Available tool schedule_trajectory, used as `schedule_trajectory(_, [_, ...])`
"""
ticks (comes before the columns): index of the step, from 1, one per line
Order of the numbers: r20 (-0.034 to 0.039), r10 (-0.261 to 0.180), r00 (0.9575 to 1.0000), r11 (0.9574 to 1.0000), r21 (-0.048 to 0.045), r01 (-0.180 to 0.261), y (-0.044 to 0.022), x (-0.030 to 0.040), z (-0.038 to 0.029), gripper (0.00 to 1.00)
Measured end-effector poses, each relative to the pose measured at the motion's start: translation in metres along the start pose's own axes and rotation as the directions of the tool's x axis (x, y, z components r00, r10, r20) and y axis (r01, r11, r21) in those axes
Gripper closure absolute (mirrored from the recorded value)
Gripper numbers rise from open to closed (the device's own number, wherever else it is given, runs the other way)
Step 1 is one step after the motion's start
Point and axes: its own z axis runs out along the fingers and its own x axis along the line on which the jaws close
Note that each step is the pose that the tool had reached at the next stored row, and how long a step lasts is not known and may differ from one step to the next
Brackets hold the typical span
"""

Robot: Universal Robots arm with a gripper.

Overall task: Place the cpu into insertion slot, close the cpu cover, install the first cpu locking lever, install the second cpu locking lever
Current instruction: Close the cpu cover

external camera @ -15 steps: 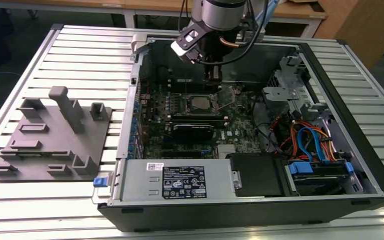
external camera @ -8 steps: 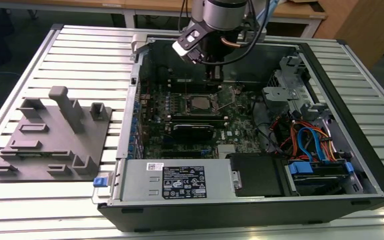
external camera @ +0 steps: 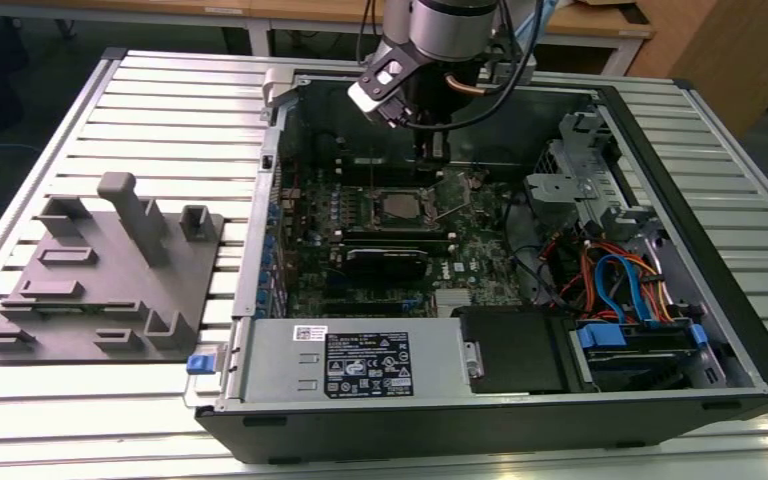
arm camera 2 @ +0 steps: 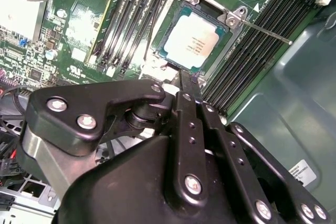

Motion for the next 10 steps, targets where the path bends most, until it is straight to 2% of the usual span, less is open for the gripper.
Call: schedule_trajectory(10, [0.0, 0.0, 1.0, 1.0, 0.0, 0.0, 0.0049, 0.0001, 0.0, 0.9])
